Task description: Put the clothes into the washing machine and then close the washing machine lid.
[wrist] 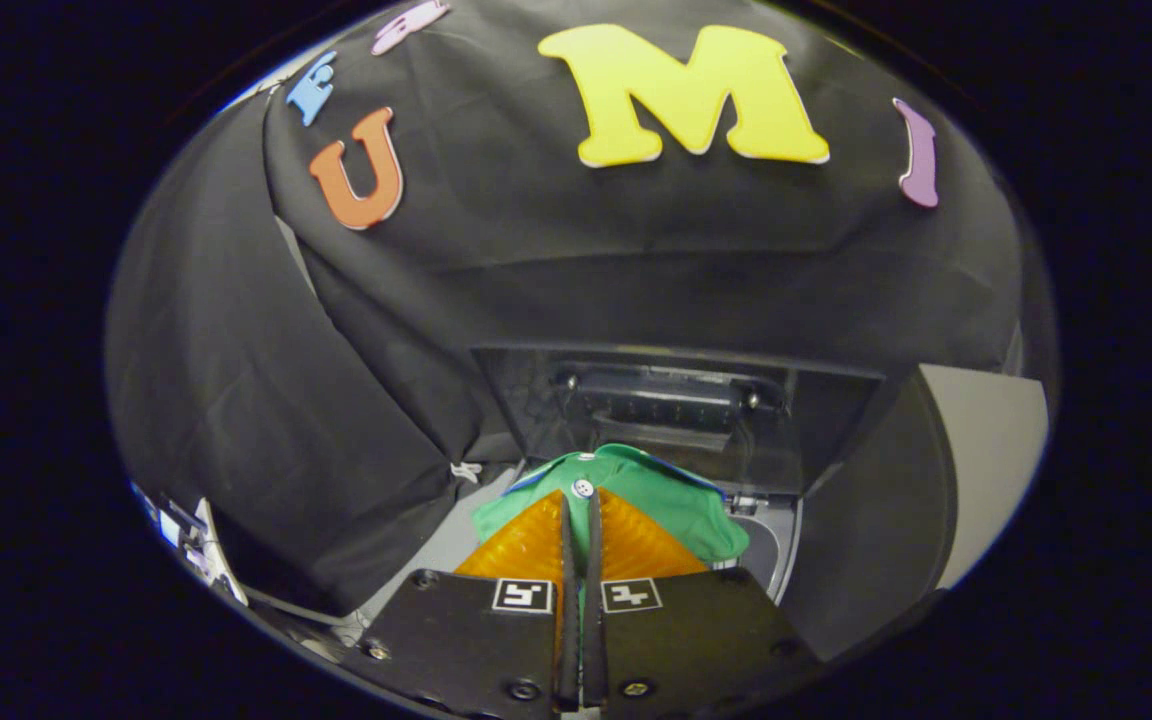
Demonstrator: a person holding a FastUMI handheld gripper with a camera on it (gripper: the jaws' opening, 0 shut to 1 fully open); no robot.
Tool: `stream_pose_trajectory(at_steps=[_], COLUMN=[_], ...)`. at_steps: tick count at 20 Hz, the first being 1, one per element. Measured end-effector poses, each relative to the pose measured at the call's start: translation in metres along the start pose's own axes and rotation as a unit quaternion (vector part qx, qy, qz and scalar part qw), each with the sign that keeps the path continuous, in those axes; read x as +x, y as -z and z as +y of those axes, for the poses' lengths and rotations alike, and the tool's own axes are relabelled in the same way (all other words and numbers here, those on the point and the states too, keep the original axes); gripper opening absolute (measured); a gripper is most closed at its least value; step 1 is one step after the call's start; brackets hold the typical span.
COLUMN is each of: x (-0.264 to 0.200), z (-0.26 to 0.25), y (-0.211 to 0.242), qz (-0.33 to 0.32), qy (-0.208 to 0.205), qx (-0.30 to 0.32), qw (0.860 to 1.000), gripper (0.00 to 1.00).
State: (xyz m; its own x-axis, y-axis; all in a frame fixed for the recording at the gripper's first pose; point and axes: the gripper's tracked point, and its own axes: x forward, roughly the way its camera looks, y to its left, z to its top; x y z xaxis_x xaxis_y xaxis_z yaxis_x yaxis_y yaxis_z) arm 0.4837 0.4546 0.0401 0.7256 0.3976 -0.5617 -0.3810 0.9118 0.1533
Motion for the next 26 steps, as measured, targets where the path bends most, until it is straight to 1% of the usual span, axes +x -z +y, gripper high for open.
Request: stream_pose_trajectory(at_steps=[6, 11, 15, 19, 24, 26], x=[0.056, 0.089, 0.095, 0.093, 0.092, 0.092], z=[-0.024, -0.047, -0.058, -0.064, -0.064, -0.058], y=[0.040, 0.082, 0.107, 0.105, 0.109, 0.111], qz=[0.063, 0.119, 0.144, 0.139, 0.144, 0.143], qy=[0.026, 0.048, 0.064, 0.076, 0.076, 0.065], qx=[0.024, 0.055, 0.079, 0.076, 0.081, 0.081], qw=[0.997, 0.990, 0.984, 0.985, 0.983, 0.984], gripper=[0.05, 0.05, 0.05, 0.05, 0.09, 0.12])
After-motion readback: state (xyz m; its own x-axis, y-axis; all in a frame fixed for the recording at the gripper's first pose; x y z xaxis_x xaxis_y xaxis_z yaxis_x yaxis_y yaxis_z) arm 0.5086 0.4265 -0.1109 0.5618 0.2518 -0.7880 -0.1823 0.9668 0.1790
